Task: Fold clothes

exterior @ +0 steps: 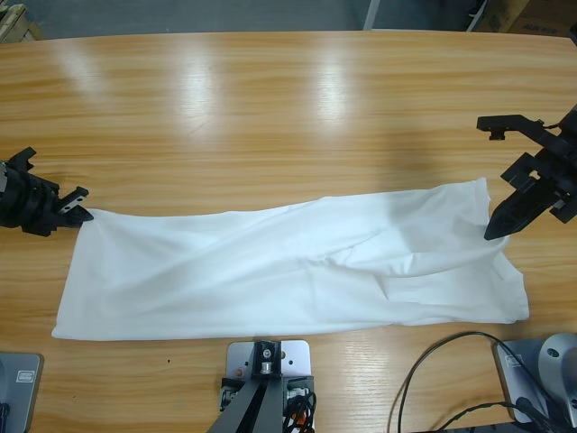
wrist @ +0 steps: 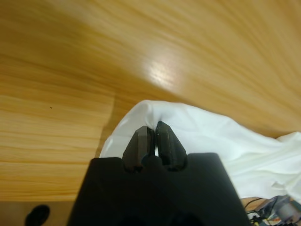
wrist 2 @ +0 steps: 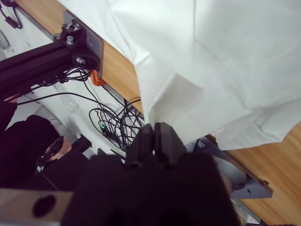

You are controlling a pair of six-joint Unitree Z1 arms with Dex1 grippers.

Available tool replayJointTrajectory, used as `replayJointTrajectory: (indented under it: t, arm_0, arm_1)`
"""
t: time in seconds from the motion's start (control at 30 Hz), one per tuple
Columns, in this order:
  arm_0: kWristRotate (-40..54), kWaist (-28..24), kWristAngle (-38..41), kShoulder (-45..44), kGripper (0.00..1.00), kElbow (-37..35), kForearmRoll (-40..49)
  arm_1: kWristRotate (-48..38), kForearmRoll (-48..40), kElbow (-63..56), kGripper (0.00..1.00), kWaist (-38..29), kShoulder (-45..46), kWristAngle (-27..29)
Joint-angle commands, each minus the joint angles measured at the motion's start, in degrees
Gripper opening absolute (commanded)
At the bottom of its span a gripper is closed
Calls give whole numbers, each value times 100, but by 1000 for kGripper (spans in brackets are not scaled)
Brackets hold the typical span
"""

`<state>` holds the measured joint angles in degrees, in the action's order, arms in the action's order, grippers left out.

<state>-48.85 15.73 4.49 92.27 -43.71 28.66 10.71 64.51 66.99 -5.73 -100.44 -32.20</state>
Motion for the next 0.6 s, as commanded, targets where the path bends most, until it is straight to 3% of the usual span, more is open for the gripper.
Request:
replayJointTrajectory:
  t: [0.03,0.47,0.6]
  arm_0:
    - [-55,-376,8,-113,0,73,-159]
    - [-49,-529,96,-57,0,379,-384]
    - [-21,-650,96,-8,0,377,-537]
  arm_1:
    - [46,-77,-178,0,28,100,-23]
    - [19,-387,-271,0,28,538,73]
    - [-42,-74,-443,0,28,362,14]
